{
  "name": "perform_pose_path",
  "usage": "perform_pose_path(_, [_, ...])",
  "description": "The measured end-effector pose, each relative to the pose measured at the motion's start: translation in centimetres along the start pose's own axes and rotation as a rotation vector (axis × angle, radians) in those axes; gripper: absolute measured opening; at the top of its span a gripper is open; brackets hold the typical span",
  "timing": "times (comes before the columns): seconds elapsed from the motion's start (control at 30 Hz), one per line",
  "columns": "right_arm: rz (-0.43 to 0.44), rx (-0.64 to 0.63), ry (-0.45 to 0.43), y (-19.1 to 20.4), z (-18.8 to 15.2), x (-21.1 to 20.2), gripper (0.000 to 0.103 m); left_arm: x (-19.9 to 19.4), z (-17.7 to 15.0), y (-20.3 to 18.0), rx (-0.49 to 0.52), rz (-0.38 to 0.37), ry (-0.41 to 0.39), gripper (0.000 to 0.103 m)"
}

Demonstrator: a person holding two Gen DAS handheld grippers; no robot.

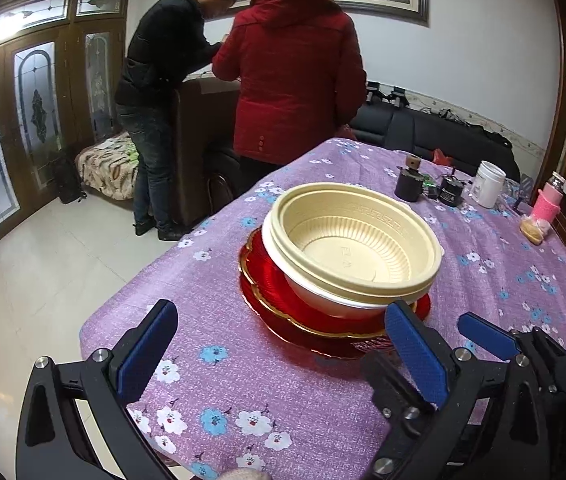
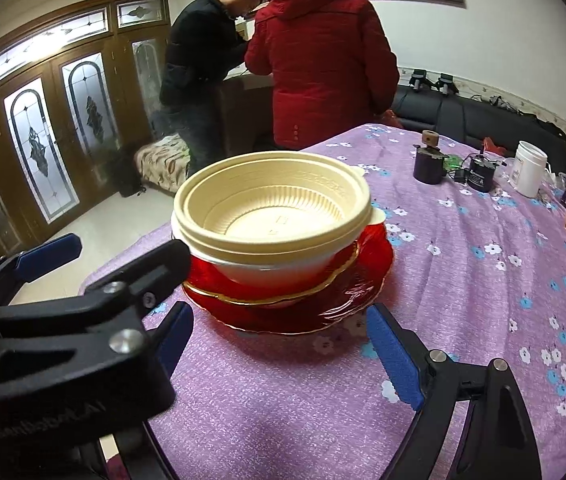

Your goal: Organize plates and bowls

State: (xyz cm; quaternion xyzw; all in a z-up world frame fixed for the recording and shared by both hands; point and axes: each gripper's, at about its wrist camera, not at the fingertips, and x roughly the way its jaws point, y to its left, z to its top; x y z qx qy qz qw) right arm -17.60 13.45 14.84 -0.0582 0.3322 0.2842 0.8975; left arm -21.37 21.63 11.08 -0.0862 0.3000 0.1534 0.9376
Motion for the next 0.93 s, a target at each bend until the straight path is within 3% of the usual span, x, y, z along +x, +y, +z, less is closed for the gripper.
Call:
perform_pose_path(0.6, [0.015, -0.008, 0.021, 0.3, 0.4, 1.3, 0.091, 1.8, 0.6, 1.0, -0.032, -0.04, 0.068, 0.103])
perform_pose_path(0.93, [0.038, 0.004, 0.011, -0.5, 0.8, 1.2, 0.091, 1.6, 2.2, 1.1, -0.041, -0.001, 0.02, 0.103])
